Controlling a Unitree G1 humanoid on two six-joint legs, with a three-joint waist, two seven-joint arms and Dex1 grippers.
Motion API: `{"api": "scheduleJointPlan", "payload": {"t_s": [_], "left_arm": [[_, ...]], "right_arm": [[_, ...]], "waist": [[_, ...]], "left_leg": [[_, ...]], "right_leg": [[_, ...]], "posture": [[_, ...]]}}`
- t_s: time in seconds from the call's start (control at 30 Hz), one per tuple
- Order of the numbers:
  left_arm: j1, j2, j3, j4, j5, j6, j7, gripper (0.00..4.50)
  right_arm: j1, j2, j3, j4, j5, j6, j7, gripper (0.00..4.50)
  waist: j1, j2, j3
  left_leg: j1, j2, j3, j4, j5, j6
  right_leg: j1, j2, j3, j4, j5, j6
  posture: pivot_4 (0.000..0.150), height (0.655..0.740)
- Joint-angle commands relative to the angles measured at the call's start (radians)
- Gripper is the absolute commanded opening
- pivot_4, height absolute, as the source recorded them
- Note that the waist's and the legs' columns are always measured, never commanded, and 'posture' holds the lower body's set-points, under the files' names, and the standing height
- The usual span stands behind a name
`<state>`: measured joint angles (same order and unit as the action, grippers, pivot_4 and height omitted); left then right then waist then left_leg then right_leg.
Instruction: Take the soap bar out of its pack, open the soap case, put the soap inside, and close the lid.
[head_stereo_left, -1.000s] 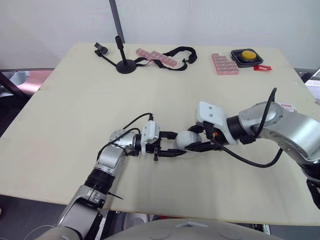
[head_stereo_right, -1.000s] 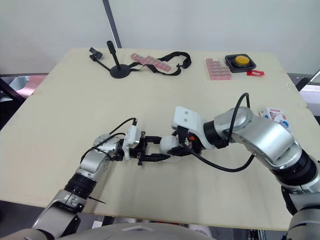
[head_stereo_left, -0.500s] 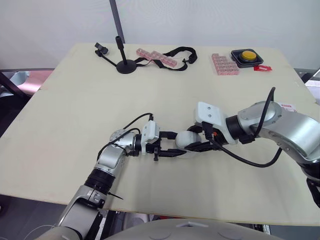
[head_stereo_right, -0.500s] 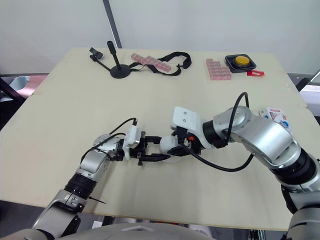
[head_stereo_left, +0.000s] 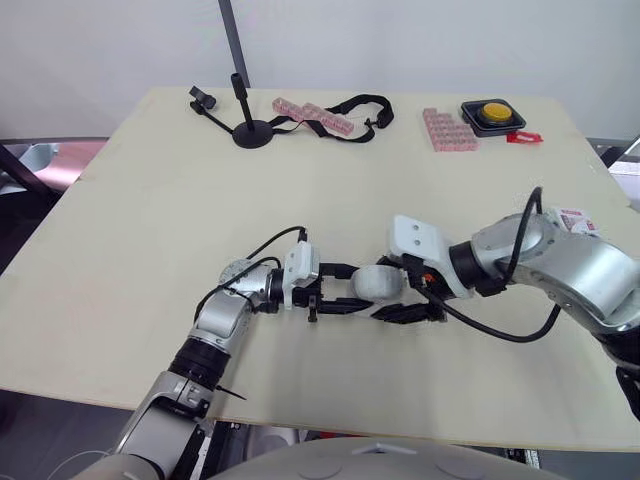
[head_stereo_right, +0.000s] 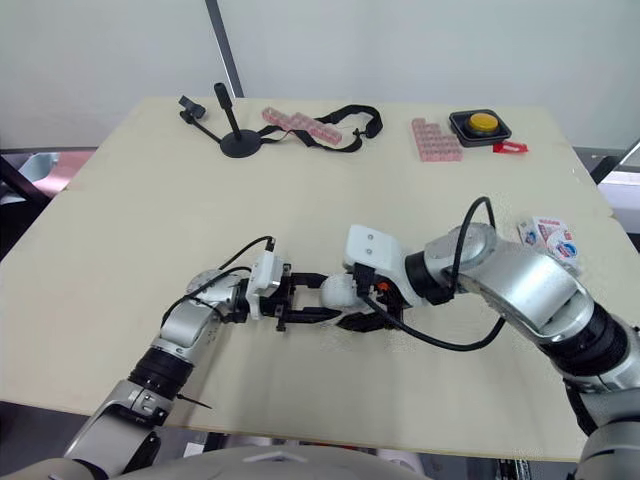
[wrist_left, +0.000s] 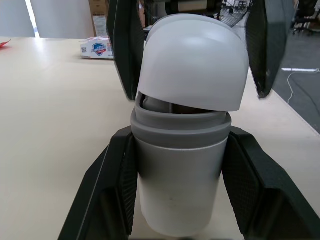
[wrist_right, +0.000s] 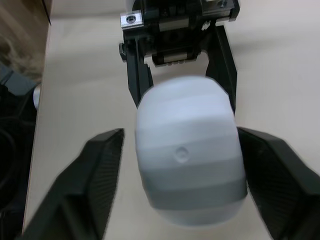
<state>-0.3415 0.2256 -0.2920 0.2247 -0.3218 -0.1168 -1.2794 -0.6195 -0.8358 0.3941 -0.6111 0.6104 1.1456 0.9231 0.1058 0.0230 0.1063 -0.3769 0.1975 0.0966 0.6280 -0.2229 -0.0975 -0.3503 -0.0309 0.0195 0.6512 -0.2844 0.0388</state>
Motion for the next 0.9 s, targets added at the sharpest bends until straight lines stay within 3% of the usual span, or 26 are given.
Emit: {"api": "scheduleJointPlan", "payload": {"t_s": [0.03,0.9], "left_arm": [[0.002,0.003,0.004,-0.015,0.002,0.000,0.011,1.87],[0.005,0.002,-0.007,-0.023,0.002,0.006,0.006,1.87]], "right_arm": [[-0.009,-0.002,-0.008,-0.008,-0.005,-0.006,0.000,4.45],[-0.062,-0.079,-0.050,-0.004,0.011,0.001,0.061,4.45]], "waist": [[0.000,0.000,0.000],[0.001,0.000,0.000]], "left_leg": [[0.000,0.000,0.000,0.000,0.000,0.000],[0.000,0.000,0.000,-0.001,0.000,0.000]], "right_leg": [[0.000,0.000,0.000,0.000,0.000,0.000],[0.000,0.001,0.000,0.000,0.000,0.000]], "posture": [[0.150,0.7395],[0.150,0.7395]]}}
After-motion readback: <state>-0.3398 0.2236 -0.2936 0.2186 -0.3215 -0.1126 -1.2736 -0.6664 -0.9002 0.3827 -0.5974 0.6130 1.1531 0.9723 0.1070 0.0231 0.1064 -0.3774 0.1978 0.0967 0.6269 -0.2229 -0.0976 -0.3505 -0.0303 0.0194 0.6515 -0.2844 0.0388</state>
